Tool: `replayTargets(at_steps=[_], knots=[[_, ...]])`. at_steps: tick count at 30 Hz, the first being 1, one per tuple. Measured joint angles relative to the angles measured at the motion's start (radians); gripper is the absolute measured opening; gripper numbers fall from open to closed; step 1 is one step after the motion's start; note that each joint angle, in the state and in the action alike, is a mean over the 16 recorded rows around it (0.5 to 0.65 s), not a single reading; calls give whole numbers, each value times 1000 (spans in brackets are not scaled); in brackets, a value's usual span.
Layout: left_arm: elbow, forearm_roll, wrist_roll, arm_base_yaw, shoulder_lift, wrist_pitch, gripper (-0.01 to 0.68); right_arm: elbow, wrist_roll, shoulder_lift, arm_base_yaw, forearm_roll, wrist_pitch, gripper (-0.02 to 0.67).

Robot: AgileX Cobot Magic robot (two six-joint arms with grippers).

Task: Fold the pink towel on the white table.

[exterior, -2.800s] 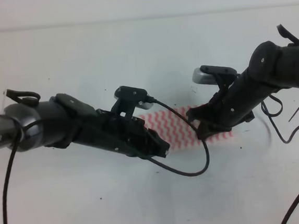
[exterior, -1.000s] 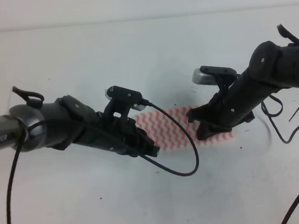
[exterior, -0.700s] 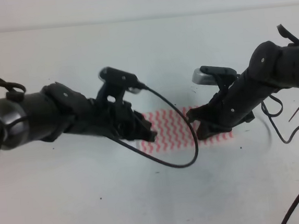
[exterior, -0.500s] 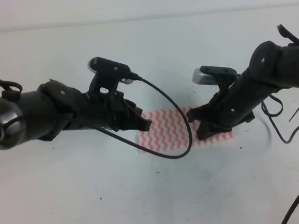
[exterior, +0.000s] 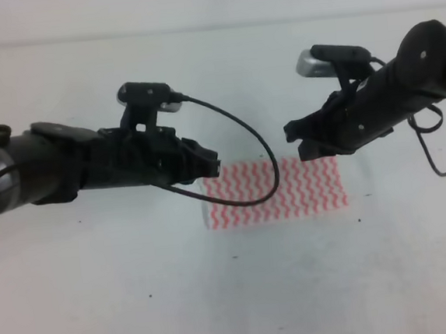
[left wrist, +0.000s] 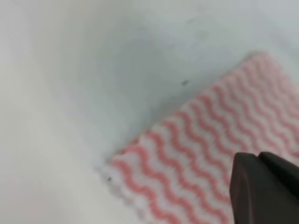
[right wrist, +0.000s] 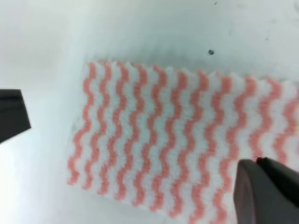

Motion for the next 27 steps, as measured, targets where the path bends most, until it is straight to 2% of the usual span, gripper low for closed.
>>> replayTargets(at_steps=[6, 16, 23, 27], knots=[[-1, -112, 69, 18, 34, 73, -5, 65, 20, -49, -6, -23, -64, -18], [-43, -208, 93, 22, 131, 134, -6, 139, 58, -85, -55, -2, -159, -18], [-85, -189, 48, 22, 181, 157, -6, 140, 75, -79, -88, 28, -170, -5], [-97, -152, 7, 22, 195, 151, -6, 140, 74, -64, -94, 51, -167, 31]])
